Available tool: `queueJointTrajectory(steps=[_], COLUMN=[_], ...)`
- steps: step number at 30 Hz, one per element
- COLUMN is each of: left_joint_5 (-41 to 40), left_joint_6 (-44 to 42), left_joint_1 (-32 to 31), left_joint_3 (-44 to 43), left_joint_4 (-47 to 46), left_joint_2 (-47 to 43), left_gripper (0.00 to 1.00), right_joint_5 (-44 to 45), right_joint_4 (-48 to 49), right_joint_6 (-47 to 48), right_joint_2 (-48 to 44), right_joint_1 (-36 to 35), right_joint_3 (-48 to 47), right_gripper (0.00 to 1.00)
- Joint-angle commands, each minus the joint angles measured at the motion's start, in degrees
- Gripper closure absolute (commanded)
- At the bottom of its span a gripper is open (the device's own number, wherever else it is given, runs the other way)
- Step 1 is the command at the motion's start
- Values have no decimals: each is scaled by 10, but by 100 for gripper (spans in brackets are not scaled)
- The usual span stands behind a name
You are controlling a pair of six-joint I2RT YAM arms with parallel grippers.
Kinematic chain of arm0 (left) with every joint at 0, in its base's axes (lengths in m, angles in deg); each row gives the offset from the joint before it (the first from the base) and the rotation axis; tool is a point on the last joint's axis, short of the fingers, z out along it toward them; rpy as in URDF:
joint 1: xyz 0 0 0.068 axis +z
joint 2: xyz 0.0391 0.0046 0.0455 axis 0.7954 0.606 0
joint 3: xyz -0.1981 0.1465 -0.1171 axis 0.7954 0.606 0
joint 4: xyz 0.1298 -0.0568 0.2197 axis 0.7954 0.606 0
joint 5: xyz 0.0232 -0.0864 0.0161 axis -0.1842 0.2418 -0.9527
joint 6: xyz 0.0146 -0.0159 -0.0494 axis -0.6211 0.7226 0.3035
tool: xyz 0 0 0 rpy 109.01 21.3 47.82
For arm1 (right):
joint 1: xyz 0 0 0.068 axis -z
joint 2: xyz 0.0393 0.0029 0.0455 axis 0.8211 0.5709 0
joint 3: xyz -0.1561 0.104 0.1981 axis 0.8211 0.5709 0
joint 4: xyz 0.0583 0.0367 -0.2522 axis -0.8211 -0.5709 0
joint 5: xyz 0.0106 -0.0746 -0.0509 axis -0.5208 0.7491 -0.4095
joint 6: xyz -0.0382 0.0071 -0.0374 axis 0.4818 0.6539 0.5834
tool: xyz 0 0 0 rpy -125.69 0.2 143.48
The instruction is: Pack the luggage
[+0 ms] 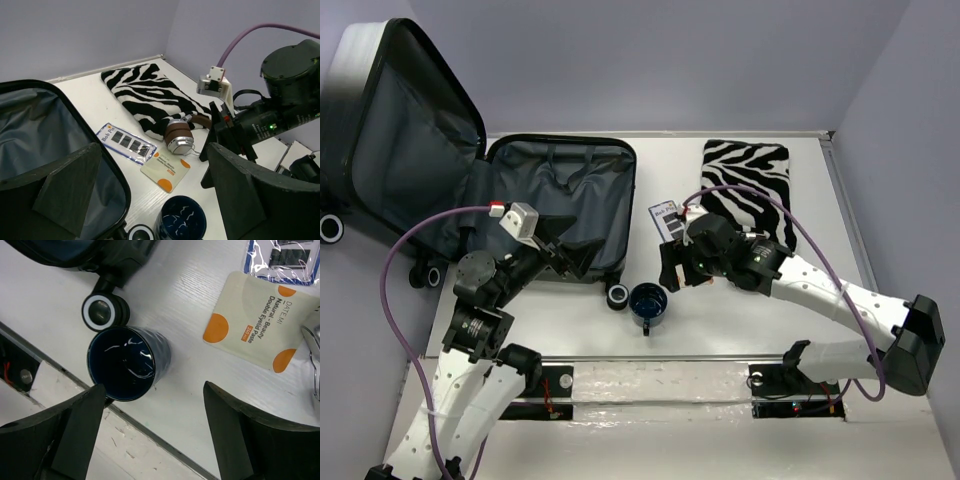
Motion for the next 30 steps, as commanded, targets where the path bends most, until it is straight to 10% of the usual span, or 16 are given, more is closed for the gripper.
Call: queueJointTrajectory(steps=[1,30], left_joint_5=[26,3], left_joint_6=[-11,-13], left_joint_1=[-3,-3], left_joint_3=[-20,-19], left_joint_4=[-24,-19], left_joint_2=[-6,-23], left_gripper=[1,1], right_joint_5=[51,3], right_joint_4=[-23,19], right_joint_6=[-10,-8], right_joint_2=[23,205], right_joint_1=[-12,-29], right_joint_3=[-30,-68], right_gripper=[15,33])
